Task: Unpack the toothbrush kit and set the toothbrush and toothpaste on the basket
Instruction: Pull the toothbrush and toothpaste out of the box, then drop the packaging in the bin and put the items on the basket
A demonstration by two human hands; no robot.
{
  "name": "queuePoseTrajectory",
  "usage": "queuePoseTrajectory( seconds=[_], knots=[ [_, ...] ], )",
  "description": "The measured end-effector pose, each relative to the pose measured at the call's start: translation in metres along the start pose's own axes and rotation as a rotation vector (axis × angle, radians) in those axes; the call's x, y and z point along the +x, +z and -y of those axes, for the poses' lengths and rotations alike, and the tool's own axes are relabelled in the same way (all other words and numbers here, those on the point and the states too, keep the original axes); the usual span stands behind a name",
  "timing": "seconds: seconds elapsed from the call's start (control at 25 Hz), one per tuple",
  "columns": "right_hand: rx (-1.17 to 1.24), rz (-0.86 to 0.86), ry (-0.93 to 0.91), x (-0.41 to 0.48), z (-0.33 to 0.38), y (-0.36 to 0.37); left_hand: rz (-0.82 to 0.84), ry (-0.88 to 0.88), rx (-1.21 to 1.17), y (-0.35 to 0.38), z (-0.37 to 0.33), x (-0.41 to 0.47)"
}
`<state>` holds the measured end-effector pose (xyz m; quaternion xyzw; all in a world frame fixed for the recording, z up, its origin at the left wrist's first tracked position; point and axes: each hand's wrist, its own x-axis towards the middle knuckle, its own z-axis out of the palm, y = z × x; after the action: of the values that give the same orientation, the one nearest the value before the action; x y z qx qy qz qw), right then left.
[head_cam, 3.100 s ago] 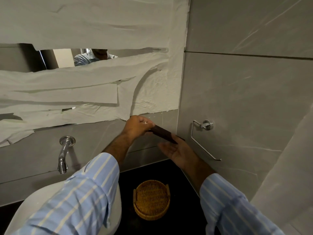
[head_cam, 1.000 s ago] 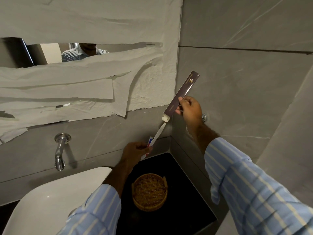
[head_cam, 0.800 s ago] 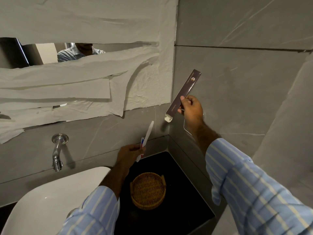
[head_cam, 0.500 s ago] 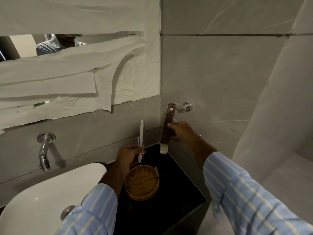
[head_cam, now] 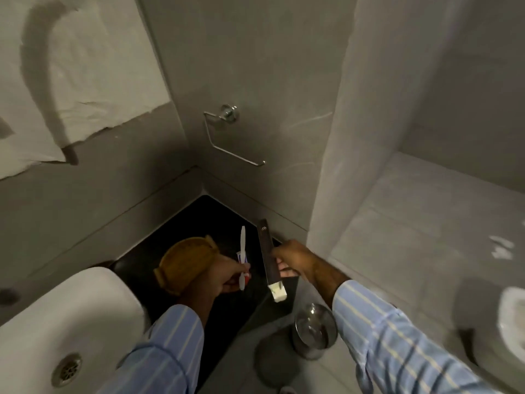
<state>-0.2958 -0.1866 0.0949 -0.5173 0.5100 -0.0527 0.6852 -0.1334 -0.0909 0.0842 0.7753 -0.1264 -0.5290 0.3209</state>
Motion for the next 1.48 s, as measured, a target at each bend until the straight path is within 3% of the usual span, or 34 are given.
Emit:
queuePoseTrajectory(
  seconds=[0.52,0.88,1.2,1.36,1.48],
  knots=[
    [0.209,-0.371,0.313,0.021,-0.21,-0.104,0.301,-0.137,0.308,0.148,0.065,0.057],
    [0.335,-0.407,0.433,0.097,-0.288,-0.127,0.311,-0.19,0.314,0.194,0.092,0.123],
    [0.61,-0.347,0.491,0.126,-0.295,-0.134,0.278,-0.202,0.376,0.197,0.099,0.147],
    [0.402,-0.306,0.431,0.128,-0.268,-0.136,0.273,-0.139,0.424,0.191,0.085,0.147],
    [0.172,-0.15,0.289,0.126,-0.228,-0.137,0.282,-0.031,0.48,0.184,0.065,0.139]
  ],
)
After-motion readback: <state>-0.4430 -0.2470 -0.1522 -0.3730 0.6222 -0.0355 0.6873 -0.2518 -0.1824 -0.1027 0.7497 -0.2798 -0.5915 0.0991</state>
